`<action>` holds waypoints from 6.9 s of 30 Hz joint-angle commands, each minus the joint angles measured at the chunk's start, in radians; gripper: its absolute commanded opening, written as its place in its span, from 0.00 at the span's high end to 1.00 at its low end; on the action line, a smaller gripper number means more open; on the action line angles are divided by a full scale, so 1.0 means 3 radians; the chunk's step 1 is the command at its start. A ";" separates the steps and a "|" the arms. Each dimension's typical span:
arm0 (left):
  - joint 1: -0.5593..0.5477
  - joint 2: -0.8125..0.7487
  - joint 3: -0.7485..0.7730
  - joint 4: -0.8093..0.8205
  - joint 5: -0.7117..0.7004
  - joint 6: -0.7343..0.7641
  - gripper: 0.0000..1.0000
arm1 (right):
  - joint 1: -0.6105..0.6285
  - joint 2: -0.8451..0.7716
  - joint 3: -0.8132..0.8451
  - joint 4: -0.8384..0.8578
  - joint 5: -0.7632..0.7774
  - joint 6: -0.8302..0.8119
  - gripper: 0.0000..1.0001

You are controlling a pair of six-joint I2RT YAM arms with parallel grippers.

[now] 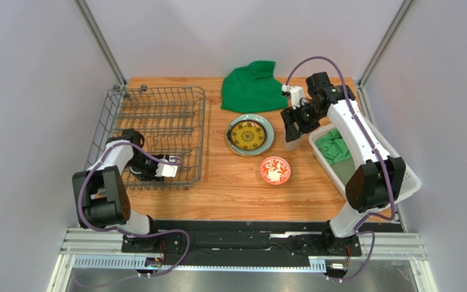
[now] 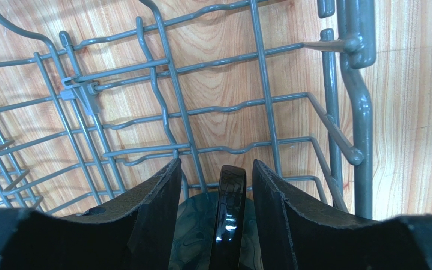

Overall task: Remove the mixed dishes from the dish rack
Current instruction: Pick up the cup from the dish rack.

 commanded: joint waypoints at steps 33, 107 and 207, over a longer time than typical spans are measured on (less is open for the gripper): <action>-0.0204 -0.0200 0.0228 -0.0210 -0.0582 0.0166 0.90 | -0.0001 -0.0033 -0.0154 0.0167 -0.0067 -0.0016 0.33; -0.0219 -0.0875 0.1905 -0.0997 0.2046 -0.2815 1.00 | 0.0925 0.0729 0.1001 0.1639 -0.1729 0.1267 0.01; -0.0306 -0.1688 0.0857 0.0435 0.1694 -0.3746 0.09 | 0.1620 0.0510 0.0608 0.0899 -0.0104 0.0388 1.00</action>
